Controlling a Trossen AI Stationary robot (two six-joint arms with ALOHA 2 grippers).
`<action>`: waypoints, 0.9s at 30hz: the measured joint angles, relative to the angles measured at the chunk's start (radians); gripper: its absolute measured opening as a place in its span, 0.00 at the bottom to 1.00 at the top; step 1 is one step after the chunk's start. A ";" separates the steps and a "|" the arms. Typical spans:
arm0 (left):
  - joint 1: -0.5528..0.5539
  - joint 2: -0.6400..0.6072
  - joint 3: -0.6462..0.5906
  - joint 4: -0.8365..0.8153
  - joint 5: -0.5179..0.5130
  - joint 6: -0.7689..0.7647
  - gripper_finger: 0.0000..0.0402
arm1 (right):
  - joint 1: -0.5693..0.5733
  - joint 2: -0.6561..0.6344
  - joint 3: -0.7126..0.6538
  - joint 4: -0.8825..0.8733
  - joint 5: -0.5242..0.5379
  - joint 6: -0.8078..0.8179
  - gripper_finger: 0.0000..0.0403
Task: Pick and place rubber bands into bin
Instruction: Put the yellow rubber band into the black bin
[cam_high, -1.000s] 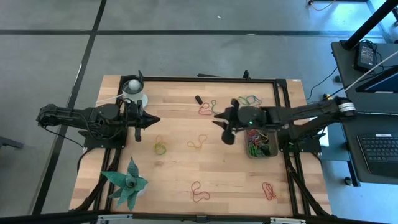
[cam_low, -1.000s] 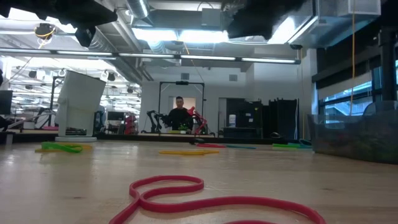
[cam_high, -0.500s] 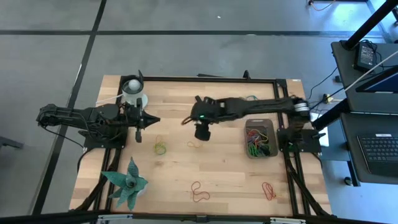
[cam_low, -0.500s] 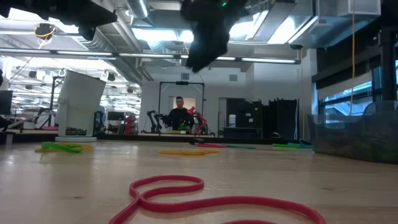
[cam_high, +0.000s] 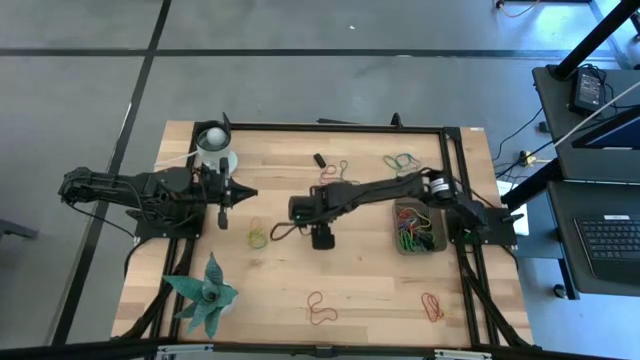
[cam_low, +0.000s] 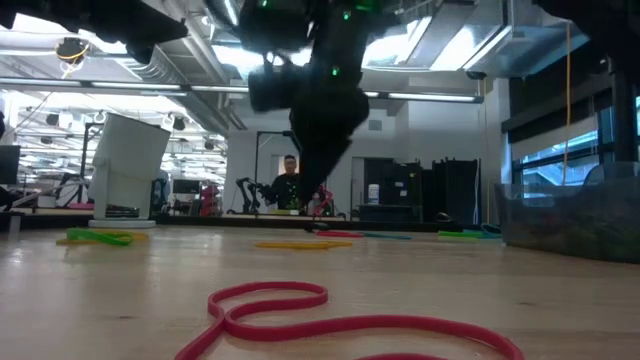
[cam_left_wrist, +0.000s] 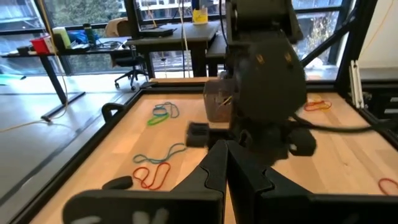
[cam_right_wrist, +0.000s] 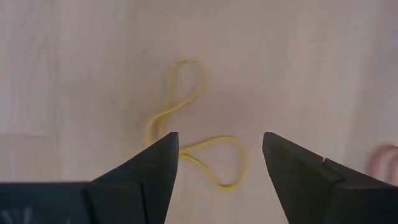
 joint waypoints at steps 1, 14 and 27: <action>0.000 0.000 0.000 -0.006 0.000 0.006 0.01 | 0.005 0.012 0.000 0.001 -0.001 0.001 0.59; 0.000 0.000 0.000 -0.034 0.000 0.007 0.01 | 0.027 0.121 0.005 0.026 -0.086 0.061 0.51; 0.000 0.000 0.000 -0.034 0.000 0.007 0.01 | 0.027 0.136 0.003 0.028 -0.096 0.054 0.13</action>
